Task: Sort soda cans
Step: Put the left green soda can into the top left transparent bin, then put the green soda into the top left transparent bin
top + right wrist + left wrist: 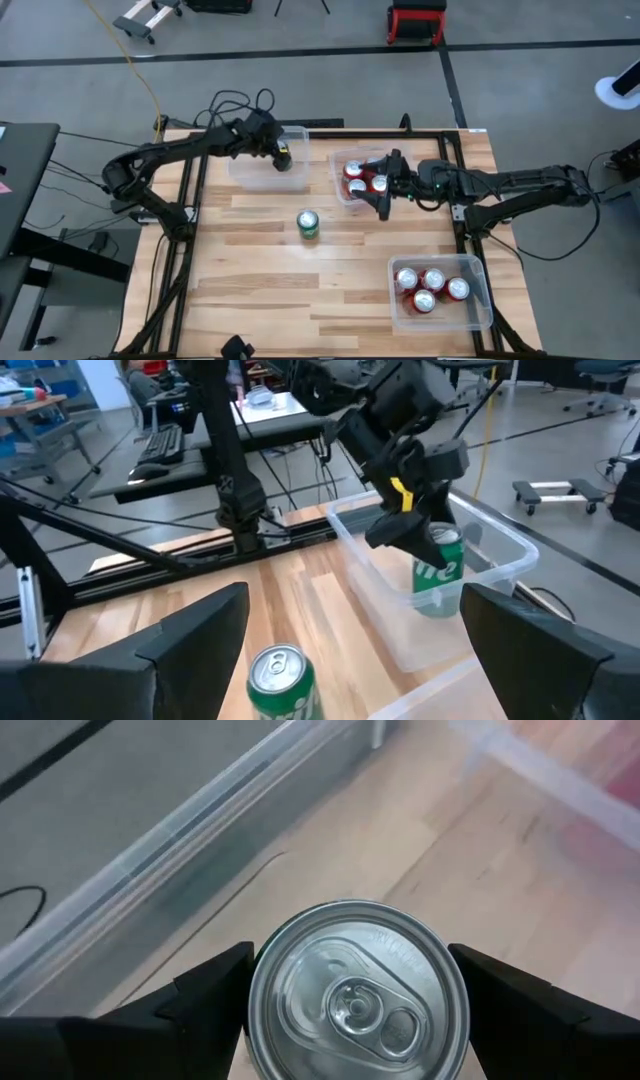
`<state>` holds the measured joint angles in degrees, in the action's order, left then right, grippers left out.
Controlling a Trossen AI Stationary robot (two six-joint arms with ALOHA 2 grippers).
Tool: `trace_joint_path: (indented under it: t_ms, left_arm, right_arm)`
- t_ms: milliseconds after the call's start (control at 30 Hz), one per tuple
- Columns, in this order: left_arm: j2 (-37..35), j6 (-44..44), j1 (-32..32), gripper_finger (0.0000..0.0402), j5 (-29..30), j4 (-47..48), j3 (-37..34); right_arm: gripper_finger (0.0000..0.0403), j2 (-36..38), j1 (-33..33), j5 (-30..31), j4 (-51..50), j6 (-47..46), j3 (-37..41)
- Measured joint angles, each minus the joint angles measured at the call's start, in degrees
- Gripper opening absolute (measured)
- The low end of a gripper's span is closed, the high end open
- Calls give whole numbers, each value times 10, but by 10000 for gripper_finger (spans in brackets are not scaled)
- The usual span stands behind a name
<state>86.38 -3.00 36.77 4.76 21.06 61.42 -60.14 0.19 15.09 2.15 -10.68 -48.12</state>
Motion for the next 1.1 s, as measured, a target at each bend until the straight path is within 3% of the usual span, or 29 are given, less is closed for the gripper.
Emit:
trace_joint_path:
  t_ms: [333, 733, 1100]
  left_arm:
    - [0, 6, 12, 310, 2, -55, -44]
    - [-1, 23, 11, 384, 3, -99, -44]
    - [-68, 28, 4, 391, 6, 49, 33]
  right_arm:
    - [382, -2, -19, 0, 0, 0, 0]
    - [381, -11, -30, 0, 0, 1, 0]
    - [381, -10, -33, 0, 1, 7, 0]
